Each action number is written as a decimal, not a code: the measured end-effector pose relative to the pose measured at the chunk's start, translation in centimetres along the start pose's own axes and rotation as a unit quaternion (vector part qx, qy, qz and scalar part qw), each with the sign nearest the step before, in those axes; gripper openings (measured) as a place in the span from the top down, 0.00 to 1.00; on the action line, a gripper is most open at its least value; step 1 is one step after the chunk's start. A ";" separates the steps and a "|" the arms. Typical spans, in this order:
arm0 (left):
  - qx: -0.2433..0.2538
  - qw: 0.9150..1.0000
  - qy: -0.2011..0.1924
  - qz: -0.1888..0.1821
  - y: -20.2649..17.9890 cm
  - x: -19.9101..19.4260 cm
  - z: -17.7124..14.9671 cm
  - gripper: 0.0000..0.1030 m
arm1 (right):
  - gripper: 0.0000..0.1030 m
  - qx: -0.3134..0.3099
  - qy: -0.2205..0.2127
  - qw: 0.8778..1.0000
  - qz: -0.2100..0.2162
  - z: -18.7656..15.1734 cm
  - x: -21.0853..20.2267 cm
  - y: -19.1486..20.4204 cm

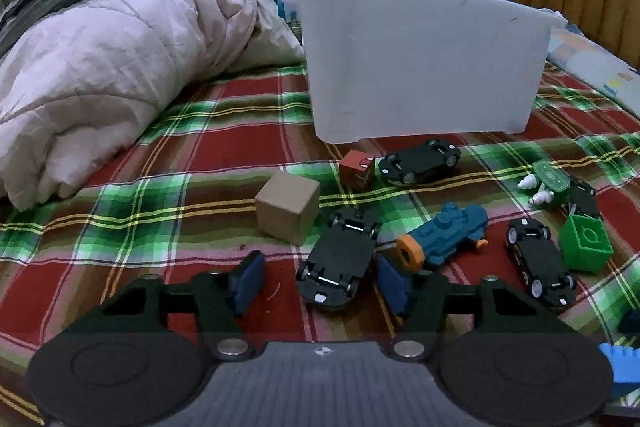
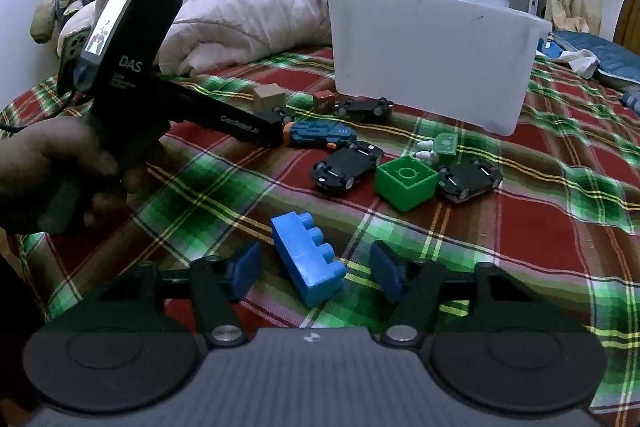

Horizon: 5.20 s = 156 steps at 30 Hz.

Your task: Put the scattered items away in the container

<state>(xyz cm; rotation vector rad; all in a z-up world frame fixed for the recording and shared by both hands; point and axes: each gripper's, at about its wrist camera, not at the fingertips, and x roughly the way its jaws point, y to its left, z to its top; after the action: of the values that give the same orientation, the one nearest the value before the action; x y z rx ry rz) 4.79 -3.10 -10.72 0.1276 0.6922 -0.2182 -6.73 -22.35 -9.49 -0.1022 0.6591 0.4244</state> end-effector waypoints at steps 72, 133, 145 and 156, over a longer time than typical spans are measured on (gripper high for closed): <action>-0.013 1.000 -0.027 0.006 -1.5 -3.1 1.8 0.30 | 0.71 0.053 -0.146 0.984 -0.089 15.2 -3.4 -10.1; 0.022 0.995 -0.089 -0.030 -0.3 -4.0 12.8 0.22 | 0.71 0.051 -0.126 0.986 -0.096 18.7 1.6 -13.6; 0.025 1.000 0.010 -0.006 0.4 -0.6 1.5 0.32 | 0.71 0.031 -0.137 0.987 -0.073 17.4 -2.1 -9.8; -0.004 0.999 0.028 -0.020 0.0 0.9 1.9 0.60 | 0.71 0.034 -0.140 0.987 -0.075 17.6 -2.4 -9.5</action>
<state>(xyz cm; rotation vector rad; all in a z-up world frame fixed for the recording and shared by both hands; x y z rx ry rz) 6.64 -3.62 -9.89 0.1133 0.7518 -0.2515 5.58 -27.93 5.46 -0.0262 0.3854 0.2641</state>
